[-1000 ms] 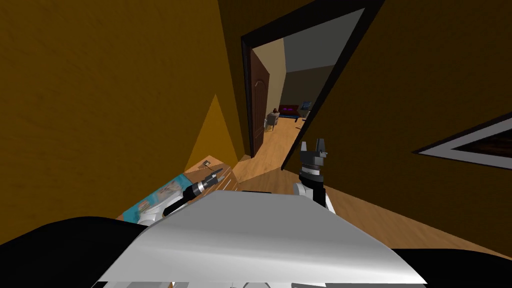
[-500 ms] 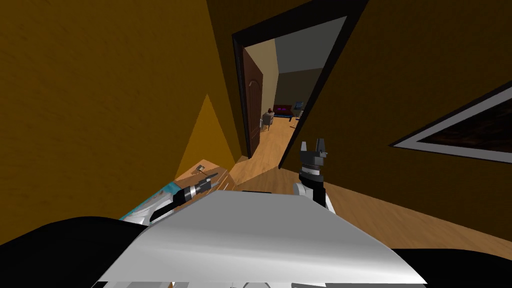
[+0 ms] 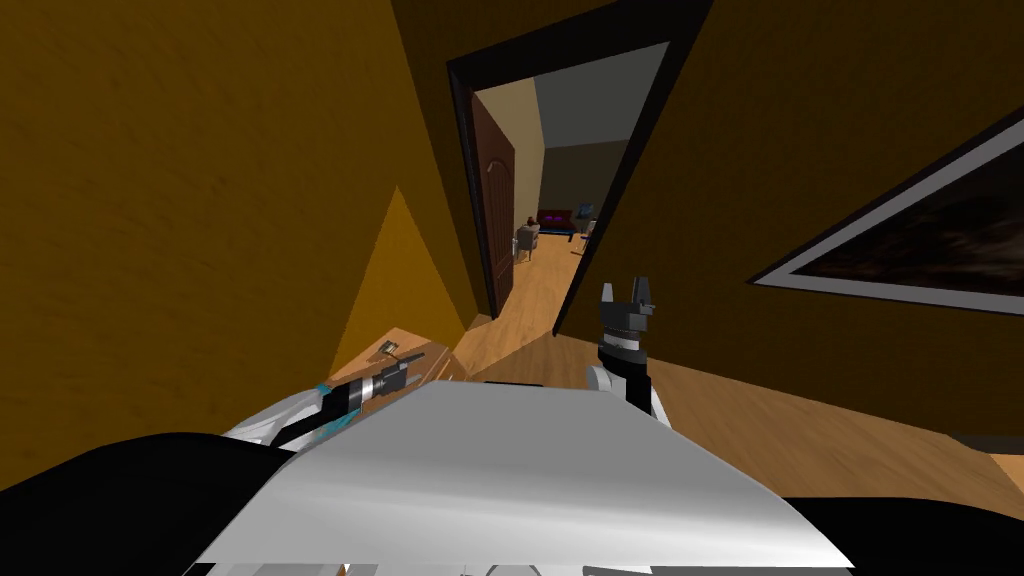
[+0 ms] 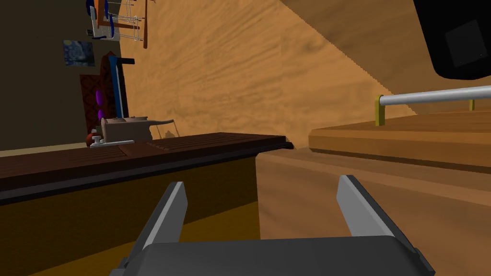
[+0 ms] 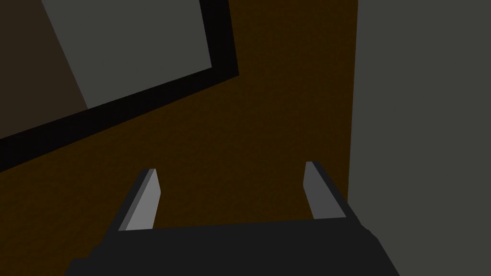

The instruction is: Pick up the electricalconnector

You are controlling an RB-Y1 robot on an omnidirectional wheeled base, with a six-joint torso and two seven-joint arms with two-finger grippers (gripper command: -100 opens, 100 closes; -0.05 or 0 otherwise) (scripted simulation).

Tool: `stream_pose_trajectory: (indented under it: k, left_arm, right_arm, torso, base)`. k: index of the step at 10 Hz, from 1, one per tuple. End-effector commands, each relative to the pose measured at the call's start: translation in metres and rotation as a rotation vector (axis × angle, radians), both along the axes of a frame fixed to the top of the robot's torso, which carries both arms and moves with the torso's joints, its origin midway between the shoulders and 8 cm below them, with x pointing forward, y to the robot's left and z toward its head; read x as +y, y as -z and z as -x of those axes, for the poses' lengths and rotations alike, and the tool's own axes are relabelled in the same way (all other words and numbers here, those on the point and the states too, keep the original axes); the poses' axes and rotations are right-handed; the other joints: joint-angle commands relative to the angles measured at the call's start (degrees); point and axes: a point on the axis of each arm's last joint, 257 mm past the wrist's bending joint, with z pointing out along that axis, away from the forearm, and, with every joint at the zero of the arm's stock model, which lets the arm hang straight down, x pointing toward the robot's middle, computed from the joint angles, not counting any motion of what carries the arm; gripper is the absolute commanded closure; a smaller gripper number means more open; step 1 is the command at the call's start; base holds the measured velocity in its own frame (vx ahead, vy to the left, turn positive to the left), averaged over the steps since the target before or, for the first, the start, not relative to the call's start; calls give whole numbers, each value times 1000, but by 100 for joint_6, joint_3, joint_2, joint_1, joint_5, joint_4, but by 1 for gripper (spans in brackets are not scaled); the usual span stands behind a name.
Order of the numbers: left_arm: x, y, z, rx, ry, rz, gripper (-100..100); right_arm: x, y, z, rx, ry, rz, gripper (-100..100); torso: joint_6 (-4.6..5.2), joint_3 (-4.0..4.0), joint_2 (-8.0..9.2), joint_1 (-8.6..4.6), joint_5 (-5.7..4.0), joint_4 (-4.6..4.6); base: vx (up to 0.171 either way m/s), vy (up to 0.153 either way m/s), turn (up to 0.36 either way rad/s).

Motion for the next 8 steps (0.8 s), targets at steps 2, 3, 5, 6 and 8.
stream_pose_trajectory:
  k: [2, 3, 5, 6, 8]
  left_arm:
    - [27, 8, 17, 86, -25, -24, -100]
    - [48, 12, 30, 139, -47, -48, -100]
    - [69, 15, 43, 197, -80, -68, -100]
    - [87, 17, 55, 241, -100, -92, -100]
    - [103, 17, 66, 287, -127, -109, -100]
  right_arm:
    - [0, 0, 0, 0, 0, 0, 0]
    - [0, 0, 0, 0, 0, 0, 0]
    - [0, 0, 0, 0, 0, 0, 0]
    - [0, 0, 0, 0, 0, 0, 0]
    - [0, 0, 0, 0, 0, 0, 0]
  torso:
    - [-4, 1, 3, 0, 1, 0]
    - [-1, 0, 0, 1, 1, 0]
    - [-5, -2, -4, 8, 3, -1]
    - [-3, -3, -4, 6, 2, -1]
    - [-6, -3, -5, 5, 2, -2]
  base:
    - [36, 26, -107]
    - [61, 44, -219]
    - [49, 46, -103]
    - [64, 45, -185]
    - [50, 45, -75]
